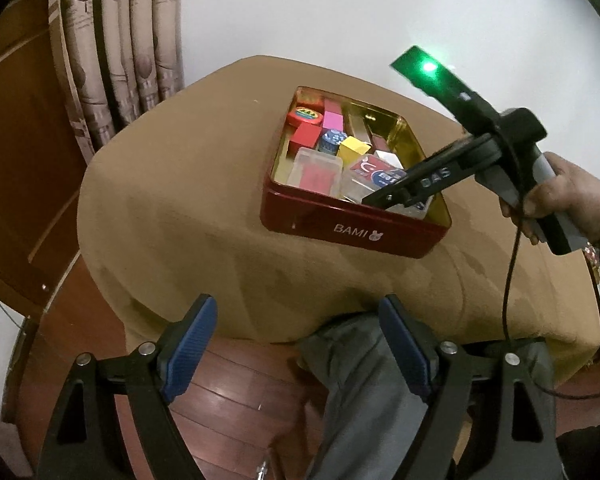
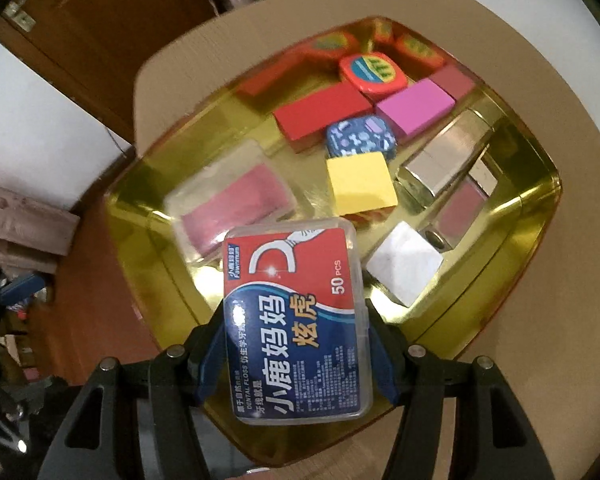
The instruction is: Organize rigid objects
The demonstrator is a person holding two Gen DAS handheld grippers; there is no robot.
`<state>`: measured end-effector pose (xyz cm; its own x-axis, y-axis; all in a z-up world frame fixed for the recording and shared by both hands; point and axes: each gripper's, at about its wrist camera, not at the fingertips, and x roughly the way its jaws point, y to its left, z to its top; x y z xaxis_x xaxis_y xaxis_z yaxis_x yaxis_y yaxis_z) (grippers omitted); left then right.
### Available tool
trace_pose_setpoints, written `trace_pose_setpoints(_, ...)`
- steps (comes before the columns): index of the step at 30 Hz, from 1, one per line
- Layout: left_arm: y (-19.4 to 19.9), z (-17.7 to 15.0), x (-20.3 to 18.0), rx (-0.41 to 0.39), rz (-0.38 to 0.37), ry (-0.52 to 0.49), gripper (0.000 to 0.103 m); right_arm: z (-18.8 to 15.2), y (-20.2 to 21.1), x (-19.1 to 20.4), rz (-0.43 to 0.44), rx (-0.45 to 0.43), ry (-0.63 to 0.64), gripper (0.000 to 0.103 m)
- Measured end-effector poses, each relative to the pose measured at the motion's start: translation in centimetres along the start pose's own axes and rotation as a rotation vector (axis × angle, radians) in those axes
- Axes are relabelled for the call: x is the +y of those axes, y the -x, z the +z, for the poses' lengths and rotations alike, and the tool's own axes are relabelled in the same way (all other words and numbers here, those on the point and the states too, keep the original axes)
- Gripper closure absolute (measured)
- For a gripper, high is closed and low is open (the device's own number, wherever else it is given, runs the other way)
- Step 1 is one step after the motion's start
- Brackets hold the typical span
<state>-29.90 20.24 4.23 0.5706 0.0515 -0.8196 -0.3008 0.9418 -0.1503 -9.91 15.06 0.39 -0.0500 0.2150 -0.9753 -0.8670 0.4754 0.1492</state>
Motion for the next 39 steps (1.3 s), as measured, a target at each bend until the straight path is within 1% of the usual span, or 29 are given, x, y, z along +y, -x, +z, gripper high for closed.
trace_pose_setpoints(4, 0.1, 0.1, 0.1, -0.006, -0.007, 0.003, 0.023, 0.3, -0.9, 1.2, -0.093, 0.021, 0.008, 0.04)
trace_pose_setpoints(7, 0.2, 0.4, 0.3, -0.018, -0.007, 0.01, 0.022, 0.2, -0.7, 1.5, -0.131, -0.013, -0.03, 0.04)
trace_pose_setpoints(9, 0.3, 0.8, 0.4, -0.034, -0.002, 0.008, 0.021, -0.4, 0.3, 0.8, -0.147, -0.08, -0.071, 0.039)
trace_pose_setpoints(10, 0.3, 1.0, 0.5, -0.048, 0.001, 0.005, 0.021, -0.9, 1.6, 0.4, -0.136, -0.115, -0.096, 0.039)
trace_pose_setpoints(13, 0.3, 1.7, 0.5, -0.096, 0.027, -0.007, 0.018, -2.9, 4.5, -0.7, -0.027, -0.275, -0.192, 0.038)
trace_pose_setpoints(14, 0.1, 2.0, 0.5, -0.103, 0.034, -0.009, 0.018, -3.5, 5.0, -0.7, -0.001, -0.316, -0.209, 0.035)
trace_pose_setpoints(16, 0.0, 2.3, 0.5, -0.121, 0.039, -0.004, 0.018, -4.1, 4.8, -0.6, -0.014, -0.329, -0.219, 0.035)
trace_pose_setpoints(17, -0.2, 2.5, 0.6, -0.132, 0.046, -0.002, 0.018, -4.6, 4.9, -0.7, -0.005, -0.353, -0.237, 0.035)
trace_pose_setpoints(18, -0.3, 2.7, 0.6, -0.135, 0.053, -0.005, 0.018, -5.4, 5.3, -0.7, 0.009, -0.401, -0.257, 0.035)
trace_pose_setpoints(19, -0.3, 2.8, 0.5, -0.137, 0.055, -0.007, 0.018, -6.7, 6.5, -0.6, 0.002, -0.468, -0.268, 0.035)
trace_pose_setpoints(20, -0.4, 2.9, 0.5, -0.141, 0.053, -0.009, 0.018, -8.0, 8.1, 0.1, -0.061, -0.551, -0.266, 0.035)
trace_pose_setpoints(22, -0.4, 3.2, 0.3, -0.16, 0.056, -0.014, 0.018, -10.2, 10.6, 2.1, -0.179, -0.681, -0.259, 0.035)
trace_pose_setpoints(24, -0.2, 3.3, -0.1, -0.196, 0.068, -0.041, 0.018, -13.3, 13.6, 4.3, -0.27, -0.865, -0.312, 0.032)
trace_pose_setpoints(25, -0.1, 3.4, -0.5, -0.219, 0.082, -0.066, 0.018, -14.6, 14.4, 5.0, -0.319, -0.948, -0.347, 0.019)
trace_pose_setpoints(26, -0.1, 3.4, -0.8, -0.237, 0.093, -0.084, 0.018, -15.7, 15.2, 5.7, -0.385, -1.032, -0.389, 0.013)
trace_pose_setpoints(27, 0.0, 3.5, -1.3, -0.265, 0.099, -0.11, 0.018, -16.5, 15.3, 6.2, -0.438, -1.085, -0.424, 0.013)
trace_pose_setpoints(28, -0.1, 3.6, -1.6, -0.281, 0.099, -0.128, 0.017, -17.1, 15.3, 6.6, -0.492, -1.121, -0.467, 0.013)
trace_pose_setpoints(29, -0.2, 3.7, -1.9, -0.291, 0.104, -0.145, 0.017, -17.8, 15.1, 7.0, -0.547, -1.146, -0.514, 0.013)
trace_pose_setpoints(30, -0.4, 3.8, -2.1, -0.295, 0.102, -0.158, 0.017, -18.2, 14.7, 7.1, -0.566, -1.171, -0.531, 0.013)
trace_pose_setpoints(31, -0.6, 3.9, -2.3, -0.297, 0.098, -0.165, 0.017, -18.6, 14.6, 7.2, -0.56, -1.189, -0.531, 0.013)
trace_pose_setpoints(35, -1.4, 4.3, -2.6, -0.299, 0.109, -0.172, 0.017, -17.4, 12.7, 6.2, -0.579, -1.083, -0.569, 0.013)
trace_pose_setpoints(39, -1.9, 4.6, -2.6, -0.292, 0.114, -0.157, 0.017, -16.8, 10.8, 5.1, -0.584, -1.049, -0.611, 0.013)
